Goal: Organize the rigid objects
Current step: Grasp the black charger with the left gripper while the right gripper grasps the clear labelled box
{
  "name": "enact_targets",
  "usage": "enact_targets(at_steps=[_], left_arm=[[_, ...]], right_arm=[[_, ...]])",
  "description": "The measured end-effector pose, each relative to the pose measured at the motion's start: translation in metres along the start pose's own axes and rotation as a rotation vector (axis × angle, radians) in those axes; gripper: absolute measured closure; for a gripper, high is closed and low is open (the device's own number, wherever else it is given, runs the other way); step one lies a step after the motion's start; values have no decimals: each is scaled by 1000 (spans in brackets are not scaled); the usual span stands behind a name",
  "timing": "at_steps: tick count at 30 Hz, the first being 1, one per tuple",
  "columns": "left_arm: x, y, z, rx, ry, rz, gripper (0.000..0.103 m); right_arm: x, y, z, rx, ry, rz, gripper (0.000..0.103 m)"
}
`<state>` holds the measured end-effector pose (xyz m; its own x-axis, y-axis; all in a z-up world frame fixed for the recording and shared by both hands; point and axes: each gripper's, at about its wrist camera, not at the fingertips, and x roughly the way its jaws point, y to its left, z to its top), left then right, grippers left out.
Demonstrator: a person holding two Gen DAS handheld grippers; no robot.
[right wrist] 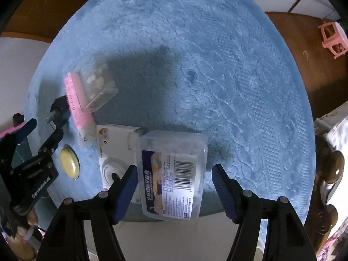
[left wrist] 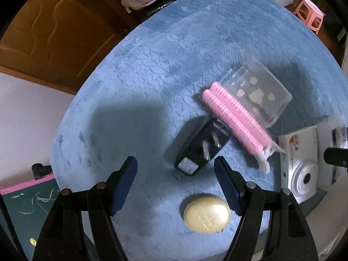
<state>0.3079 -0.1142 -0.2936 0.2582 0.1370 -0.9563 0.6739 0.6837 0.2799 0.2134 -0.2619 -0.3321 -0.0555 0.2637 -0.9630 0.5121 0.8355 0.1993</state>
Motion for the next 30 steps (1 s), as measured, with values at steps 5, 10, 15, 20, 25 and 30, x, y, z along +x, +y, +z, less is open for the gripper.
enact_targets(at_steps=[5,10,15,20,25,30], left_arm=[[7,-4,7,11,5,-32,46],[10,-10,10,14,9,-52,60],[7,-4,5,-32,-18,-81,70],[1,2,-6,-77,-26,-91,75],[-20,12,-22,-150,-57,-140,77],[-63,21,-45,-211,-121,-164,77]], right_arm=[[-6,0,-1,-12,-20,-63,33],[4,7,-2,-11,5,-67,38],[5,9,-4,-1,-16,-58,40],[-7,-2,-17,0,-59,1,40],[-35,-1,-28,-17,-146,25,40],[-76,5,-42,-54,-256,68,40]])
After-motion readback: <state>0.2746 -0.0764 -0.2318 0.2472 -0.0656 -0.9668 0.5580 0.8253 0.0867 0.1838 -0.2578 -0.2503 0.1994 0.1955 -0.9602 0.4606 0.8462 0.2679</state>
